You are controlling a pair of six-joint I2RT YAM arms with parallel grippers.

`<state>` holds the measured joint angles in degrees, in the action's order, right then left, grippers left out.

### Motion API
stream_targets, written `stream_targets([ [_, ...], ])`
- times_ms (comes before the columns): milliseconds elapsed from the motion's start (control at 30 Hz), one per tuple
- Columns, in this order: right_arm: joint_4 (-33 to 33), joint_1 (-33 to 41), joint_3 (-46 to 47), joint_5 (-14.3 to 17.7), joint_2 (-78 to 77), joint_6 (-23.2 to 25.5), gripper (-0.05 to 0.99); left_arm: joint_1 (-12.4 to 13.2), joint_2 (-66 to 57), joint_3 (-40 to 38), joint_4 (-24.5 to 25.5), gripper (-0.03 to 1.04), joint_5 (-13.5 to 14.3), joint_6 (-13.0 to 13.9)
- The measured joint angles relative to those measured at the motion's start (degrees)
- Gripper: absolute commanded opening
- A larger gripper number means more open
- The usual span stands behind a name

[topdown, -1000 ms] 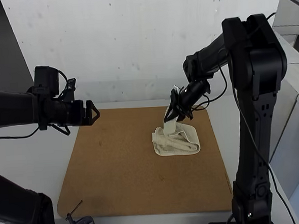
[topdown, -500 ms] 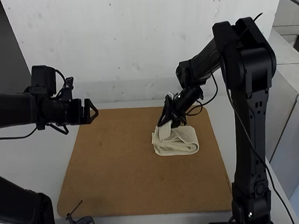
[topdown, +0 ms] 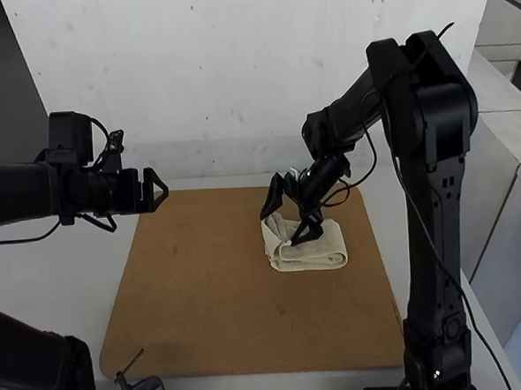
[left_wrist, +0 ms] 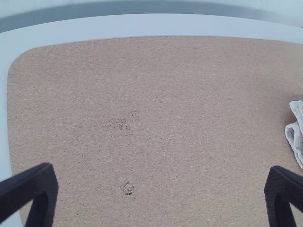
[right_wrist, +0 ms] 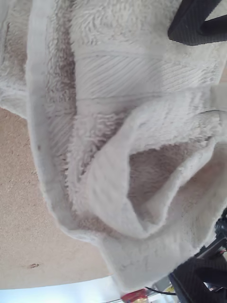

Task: Fold the towel.

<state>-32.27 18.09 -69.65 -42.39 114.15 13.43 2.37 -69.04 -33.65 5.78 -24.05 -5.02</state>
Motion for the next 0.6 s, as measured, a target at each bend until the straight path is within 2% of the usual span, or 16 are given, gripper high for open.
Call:
stream_targets([
  [300, -5.55, -4.42, -5.55, 0.28, -10.25, -0.02, 0.97, 0.0, 0.0, 0.0, -0.02, 0.98, 0.0, -0.02],
  [367, -5.57, -5.79, -6.21, 0.26, -12.81, -0.24, 0.93, 0.0, 0.0, 0.0, -0.02, 0.98, -0.02, -0.02],
  [467, -6.56, -9.11, -5.7, 0.2, -15.41, -1.7, 0.66, 0.0, 0.0, 0.0, -0.02, 0.98, -0.02, -0.02],
  [600, -8.9, -13.4, -1.6, 0.9, -14.97, -4.63, 0.13, -0.02, 0.0, 0.0, -0.02, 0.98, -0.02, -0.02],
])
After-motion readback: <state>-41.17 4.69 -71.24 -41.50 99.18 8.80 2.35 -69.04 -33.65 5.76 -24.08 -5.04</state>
